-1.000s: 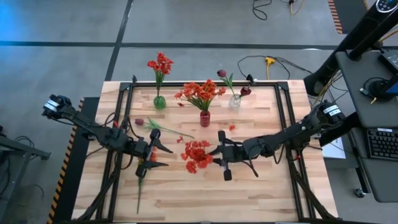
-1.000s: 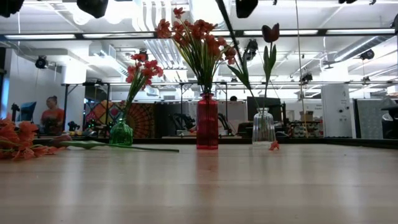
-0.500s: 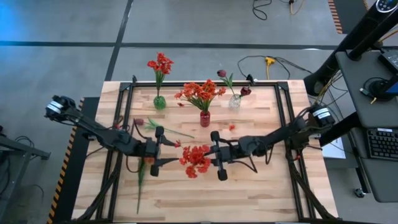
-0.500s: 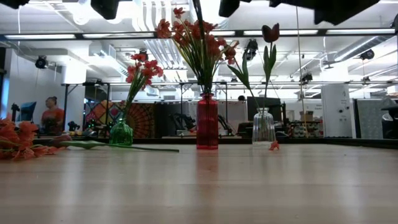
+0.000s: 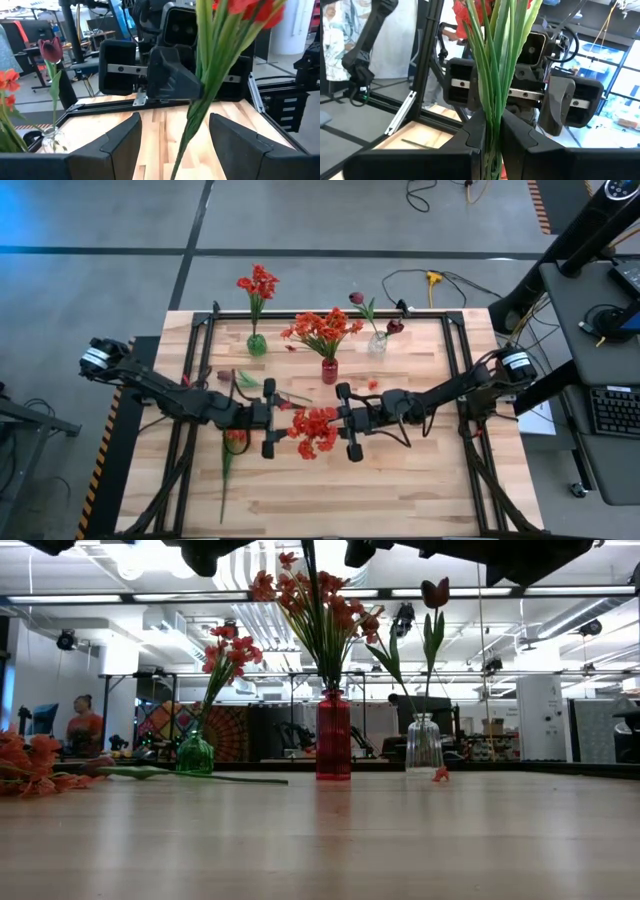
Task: Sort flowers into vase by color
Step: Put the red flowers into the green vase
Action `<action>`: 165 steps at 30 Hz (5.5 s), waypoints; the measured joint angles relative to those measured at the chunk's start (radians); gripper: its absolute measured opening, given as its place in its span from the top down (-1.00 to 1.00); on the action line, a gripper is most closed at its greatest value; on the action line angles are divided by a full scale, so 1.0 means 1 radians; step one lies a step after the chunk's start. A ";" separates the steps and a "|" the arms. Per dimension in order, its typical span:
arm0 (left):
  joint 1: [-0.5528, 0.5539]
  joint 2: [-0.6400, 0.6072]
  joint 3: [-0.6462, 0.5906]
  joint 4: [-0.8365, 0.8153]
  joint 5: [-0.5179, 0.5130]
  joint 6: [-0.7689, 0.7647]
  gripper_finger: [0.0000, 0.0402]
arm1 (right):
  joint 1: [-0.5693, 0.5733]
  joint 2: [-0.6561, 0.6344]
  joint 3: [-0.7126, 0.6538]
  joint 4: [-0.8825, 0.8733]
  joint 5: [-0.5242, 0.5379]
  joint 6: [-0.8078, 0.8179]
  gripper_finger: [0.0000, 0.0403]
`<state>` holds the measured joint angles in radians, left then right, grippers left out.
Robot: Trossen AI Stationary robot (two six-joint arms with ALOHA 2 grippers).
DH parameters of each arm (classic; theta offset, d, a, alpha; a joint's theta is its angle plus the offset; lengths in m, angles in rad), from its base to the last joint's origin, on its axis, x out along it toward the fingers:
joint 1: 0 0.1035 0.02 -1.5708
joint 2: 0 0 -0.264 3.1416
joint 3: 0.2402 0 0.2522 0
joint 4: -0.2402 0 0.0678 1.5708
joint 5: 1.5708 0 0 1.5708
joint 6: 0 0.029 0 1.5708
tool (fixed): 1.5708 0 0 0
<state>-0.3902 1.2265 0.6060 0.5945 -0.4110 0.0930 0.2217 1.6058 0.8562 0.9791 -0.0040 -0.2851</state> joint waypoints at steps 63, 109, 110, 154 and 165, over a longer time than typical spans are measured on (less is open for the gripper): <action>0.027 0.127 0.166 -0.042 -0.102 0.153 0.99 | -0.013 -0.084 0.000 -0.234 0.195 0.050 0.02; 0.515 -0.383 0.164 -0.758 -0.058 0.013 0.98 | -0.058 -0.195 0.001 -0.503 0.347 0.169 -0.02; 0.537 -0.389 0.164 -0.754 -0.032 0.011 0.98 | -0.059 -0.195 0.001 -0.504 0.347 0.169 -0.02; 0.829 -0.519 0.019 -0.693 0.089 -0.008 0.98 | -0.059 -0.179 -0.003 -0.582 0.337 0.034 -0.02; 0.829 -0.521 0.019 -0.711 0.089 -0.004 0.98 | -0.064 -0.157 -0.008 -0.570 0.337 0.009 -0.02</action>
<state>0.4385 0.7059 0.6250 -0.1162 -0.3225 0.0891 0.1581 1.4487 0.8486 0.4086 0.3332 -0.2765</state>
